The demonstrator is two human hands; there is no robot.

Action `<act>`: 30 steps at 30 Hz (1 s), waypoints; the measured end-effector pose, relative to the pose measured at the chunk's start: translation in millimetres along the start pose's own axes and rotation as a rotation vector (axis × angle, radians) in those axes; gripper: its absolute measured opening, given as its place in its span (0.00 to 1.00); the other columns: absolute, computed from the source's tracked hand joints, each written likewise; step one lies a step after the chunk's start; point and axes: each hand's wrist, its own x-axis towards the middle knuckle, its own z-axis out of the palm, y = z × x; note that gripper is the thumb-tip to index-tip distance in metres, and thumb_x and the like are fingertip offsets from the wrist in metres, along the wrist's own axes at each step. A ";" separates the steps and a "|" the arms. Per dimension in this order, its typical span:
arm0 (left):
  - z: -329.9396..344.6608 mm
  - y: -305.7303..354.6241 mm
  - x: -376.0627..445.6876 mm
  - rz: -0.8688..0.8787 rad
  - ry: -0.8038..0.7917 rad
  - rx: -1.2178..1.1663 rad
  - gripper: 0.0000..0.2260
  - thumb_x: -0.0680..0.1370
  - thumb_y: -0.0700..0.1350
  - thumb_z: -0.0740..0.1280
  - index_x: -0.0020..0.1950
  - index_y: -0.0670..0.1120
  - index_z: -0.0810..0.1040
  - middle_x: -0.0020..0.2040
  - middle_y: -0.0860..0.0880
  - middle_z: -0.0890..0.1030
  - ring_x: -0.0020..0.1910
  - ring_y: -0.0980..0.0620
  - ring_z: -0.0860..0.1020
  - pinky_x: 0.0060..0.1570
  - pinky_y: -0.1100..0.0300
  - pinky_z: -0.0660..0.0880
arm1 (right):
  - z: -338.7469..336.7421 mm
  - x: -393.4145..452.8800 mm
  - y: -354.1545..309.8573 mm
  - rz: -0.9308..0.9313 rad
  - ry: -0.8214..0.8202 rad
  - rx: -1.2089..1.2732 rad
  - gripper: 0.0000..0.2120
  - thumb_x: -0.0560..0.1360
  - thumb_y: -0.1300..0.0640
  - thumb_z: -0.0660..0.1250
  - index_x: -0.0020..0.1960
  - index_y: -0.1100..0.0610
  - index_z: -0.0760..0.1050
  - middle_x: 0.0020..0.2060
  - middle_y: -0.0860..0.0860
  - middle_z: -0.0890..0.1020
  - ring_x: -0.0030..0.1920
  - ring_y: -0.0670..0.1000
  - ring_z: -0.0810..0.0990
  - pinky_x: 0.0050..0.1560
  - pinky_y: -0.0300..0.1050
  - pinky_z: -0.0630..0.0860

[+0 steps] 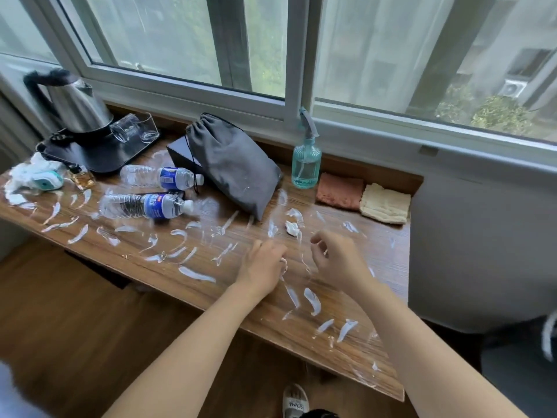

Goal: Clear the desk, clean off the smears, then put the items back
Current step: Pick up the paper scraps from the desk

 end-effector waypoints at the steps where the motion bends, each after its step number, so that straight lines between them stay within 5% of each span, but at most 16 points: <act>1: -2.2 -0.1 -2.2 0.005 0.028 -0.029 0.05 0.82 0.45 0.67 0.57 0.50 0.80 0.58 0.49 0.80 0.62 0.45 0.73 0.61 0.50 0.72 | 4.0 14.1 0.5 -0.006 0.003 0.006 0.06 0.81 0.57 0.63 0.52 0.53 0.78 0.39 0.42 0.79 0.41 0.47 0.78 0.45 0.52 0.79; 10: -67.4 -48.0 -39.9 -0.240 0.383 -0.392 0.09 0.82 0.46 0.71 0.62 0.51 0.80 0.54 0.54 0.82 0.51 0.50 0.81 0.50 0.51 0.80 | 36.5 112.8 8.6 -0.026 -0.079 -0.156 0.15 0.80 0.48 0.68 0.60 0.56 0.76 0.51 0.54 0.80 0.53 0.56 0.78 0.44 0.48 0.71; 18: -83.8 -109.5 -58.2 -0.319 0.359 -0.360 0.06 0.82 0.46 0.71 0.59 0.49 0.83 0.54 0.55 0.82 0.54 0.54 0.79 0.51 0.56 0.77 | 48.9 118.1 5.5 0.015 -0.161 -0.244 0.09 0.79 0.49 0.68 0.45 0.53 0.74 0.46 0.53 0.80 0.47 0.55 0.77 0.45 0.52 0.76; 23: -87.1 -158.7 -69.5 -0.325 0.332 -0.275 0.07 0.83 0.45 0.70 0.60 0.50 0.81 0.54 0.53 0.81 0.53 0.52 0.78 0.47 0.55 0.77 | 58.1 103.4 -25.3 -0.047 -0.071 -0.142 0.09 0.79 0.54 0.69 0.43 0.53 0.72 0.40 0.49 0.77 0.41 0.52 0.76 0.37 0.44 0.67; 30: -104.9 -243.1 -85.2 -0.310 0.275 -0.363 0.05 0.83 0.45 0.70 0.58 0.51 0.81 0.55 0.55 0.80 0.55 0.53 0.78 0.50 0.56 0.75 | 92.1 67.6 -108.3 0.029 0.051 0.042 0.10 0.78 0.61 0.71 0.42 0.53 0.72 0.35 0.48 0.78 0.36 0.44 0.75 0.35 0.35 0.68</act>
